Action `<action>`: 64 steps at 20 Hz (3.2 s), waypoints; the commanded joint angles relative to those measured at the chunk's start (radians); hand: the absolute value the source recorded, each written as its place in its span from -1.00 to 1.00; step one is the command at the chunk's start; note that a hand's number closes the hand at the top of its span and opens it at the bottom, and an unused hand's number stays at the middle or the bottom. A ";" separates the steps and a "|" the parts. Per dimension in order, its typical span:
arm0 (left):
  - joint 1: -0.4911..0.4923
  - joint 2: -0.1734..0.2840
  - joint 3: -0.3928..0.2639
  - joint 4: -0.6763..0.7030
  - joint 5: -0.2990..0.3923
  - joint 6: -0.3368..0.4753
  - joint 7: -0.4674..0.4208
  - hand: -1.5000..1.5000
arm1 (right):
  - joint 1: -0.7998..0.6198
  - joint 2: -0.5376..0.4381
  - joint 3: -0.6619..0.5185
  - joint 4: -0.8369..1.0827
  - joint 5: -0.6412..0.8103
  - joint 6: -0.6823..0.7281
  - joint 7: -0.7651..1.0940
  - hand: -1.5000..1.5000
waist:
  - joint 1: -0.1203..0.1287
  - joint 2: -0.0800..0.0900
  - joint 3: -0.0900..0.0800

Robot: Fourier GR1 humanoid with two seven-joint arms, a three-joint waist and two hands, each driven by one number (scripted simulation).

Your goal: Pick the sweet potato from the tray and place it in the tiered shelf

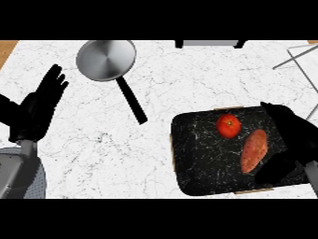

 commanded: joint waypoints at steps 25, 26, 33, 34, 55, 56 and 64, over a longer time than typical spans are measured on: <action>-0.028 -0.043 0.110 0.031 -0.052 -0.107 0.034 0.00 | 0.133 0.298 -0.071 0.343 0.316 0.015 -0.179 -1.00 | -0.002 0.002 0.001; 0.030 -0.074 0.091 -0.044 -0.084 -0.070 0.034 0.00 | 0.143 0.279 -0.123 0.342 0.293 0.052 -0.222 1.00 | -0.001 0.001 0.001; 0.059 -0.080 0.094 -0.126 -0.088 -0.088 0.086 0.00 | 0.081 0.310 -0.096 0.349 0.416 0.077 -0.263 1.00 | 0.004 0.000 0.001; 0.002 -0.082 0.096 -0.095 -0.114 -0.058 0.109 0.00 | 0.083 0.327 -0.081 0.401 0.460 0.026 -0.317 1.00 | 0.002 0.001 0.001; 0.026 -0.105 0.123 -0.062 -0.114 -0.097 0.067 0.00 | -0.096 0.642 -0.028 0.098 0.662 -0.253 -0.361 1.00 | -0.008 -0.003 0.001; 0.014 -0.097 0.121 -0.091 -0.106 -0.094 0.120 0.00 | -0.088 0.630 -0.021 0.058 0.705 -0.276 -0.354 1.00 | -0.009 -0.005 0.001; -0.033 -0.079 0.153 -0.054 -0.115 -0.107 0.110 0.00 | -0.266 0.625 -0.190 -0.136 0.736 -0.105 -0.131 1.00 | -0.005 -0.001 0.001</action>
